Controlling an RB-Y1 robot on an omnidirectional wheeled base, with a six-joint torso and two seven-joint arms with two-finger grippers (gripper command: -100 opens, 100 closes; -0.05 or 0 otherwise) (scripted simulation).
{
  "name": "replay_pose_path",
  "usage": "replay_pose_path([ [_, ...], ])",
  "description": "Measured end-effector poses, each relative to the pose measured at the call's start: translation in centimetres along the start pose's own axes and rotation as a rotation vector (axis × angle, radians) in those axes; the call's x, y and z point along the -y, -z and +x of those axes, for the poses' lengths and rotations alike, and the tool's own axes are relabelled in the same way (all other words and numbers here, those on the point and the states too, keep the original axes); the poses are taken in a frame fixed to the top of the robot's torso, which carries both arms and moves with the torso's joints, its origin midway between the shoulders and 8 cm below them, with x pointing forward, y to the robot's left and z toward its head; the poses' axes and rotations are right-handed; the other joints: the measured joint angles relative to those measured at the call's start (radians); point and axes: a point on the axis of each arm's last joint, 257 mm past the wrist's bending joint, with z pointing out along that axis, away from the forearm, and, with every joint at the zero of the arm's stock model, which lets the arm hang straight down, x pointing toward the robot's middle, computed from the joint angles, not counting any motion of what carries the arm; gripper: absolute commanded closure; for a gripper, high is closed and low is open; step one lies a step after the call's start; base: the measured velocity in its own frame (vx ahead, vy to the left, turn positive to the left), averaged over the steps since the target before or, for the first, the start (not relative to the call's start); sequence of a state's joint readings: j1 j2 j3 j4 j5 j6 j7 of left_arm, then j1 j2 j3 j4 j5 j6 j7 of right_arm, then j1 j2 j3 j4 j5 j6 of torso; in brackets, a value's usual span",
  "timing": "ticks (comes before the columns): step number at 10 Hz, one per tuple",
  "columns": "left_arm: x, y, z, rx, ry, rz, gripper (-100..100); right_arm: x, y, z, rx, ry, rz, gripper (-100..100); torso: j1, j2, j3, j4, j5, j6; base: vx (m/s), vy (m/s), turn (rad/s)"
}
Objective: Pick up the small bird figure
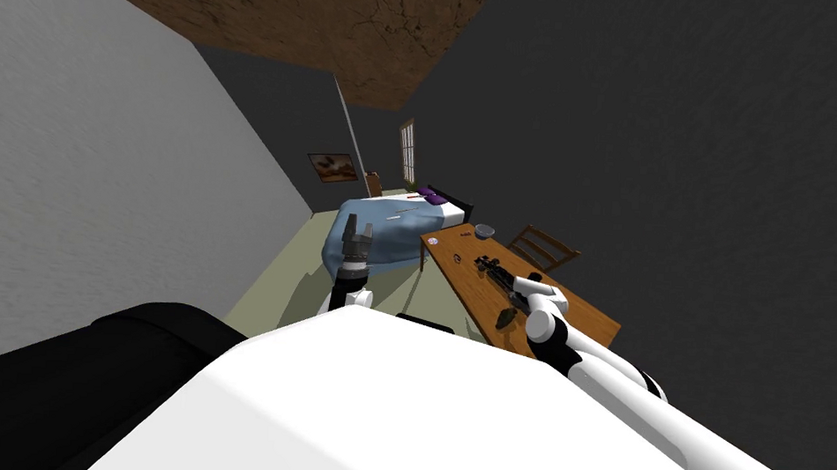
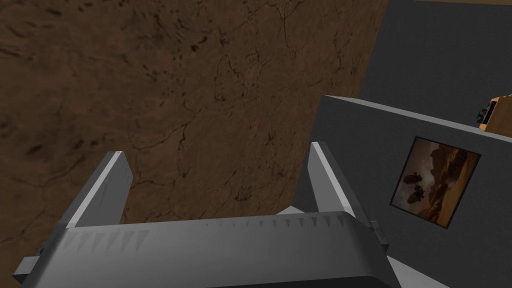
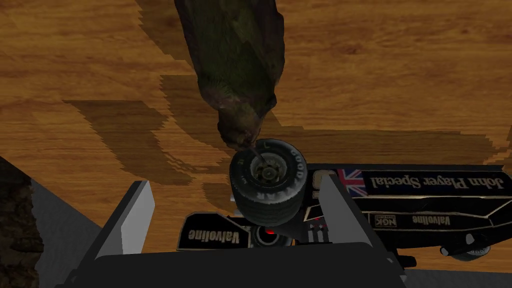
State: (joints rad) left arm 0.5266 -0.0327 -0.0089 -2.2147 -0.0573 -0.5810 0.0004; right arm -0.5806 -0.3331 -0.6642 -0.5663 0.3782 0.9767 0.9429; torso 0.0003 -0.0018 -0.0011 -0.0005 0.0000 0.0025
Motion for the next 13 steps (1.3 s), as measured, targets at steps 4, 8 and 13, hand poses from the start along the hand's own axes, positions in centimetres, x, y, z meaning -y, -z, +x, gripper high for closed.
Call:
replay_pose_path([
  [4, 0.0, 0.0, 0.0, 0.000, 0.000, 0.000, 0, 2.3, -1.3, 5.1, -0.121, 0.054, 0.069, -100, 0.000, 0.000, 0.000, 0.000, 0.000, 0.000, 0.005, -0.005, 0.071],
  [8, 0.0, 0.0, 0.0, 0.000, 0.000, 0.000, 0, 2.8, -1.7, 6.0, -0.144, 0.065, 0.084, -100, 0.000, 0.001, 0.000, 0.000, 0.000, 0.000, 0.003, 0.002, 0.026],
  [13, 0.0, 0.0, 0.0, 0.000, 0.000, 0.000, 0, 3.3, -2.0, 7.9, -0.184, 0.084, 0.103, -100, 0.000, 0.000, 0.000, 0.000, 0.000, 0.000, 0.007, -0.004, 0.027],
])
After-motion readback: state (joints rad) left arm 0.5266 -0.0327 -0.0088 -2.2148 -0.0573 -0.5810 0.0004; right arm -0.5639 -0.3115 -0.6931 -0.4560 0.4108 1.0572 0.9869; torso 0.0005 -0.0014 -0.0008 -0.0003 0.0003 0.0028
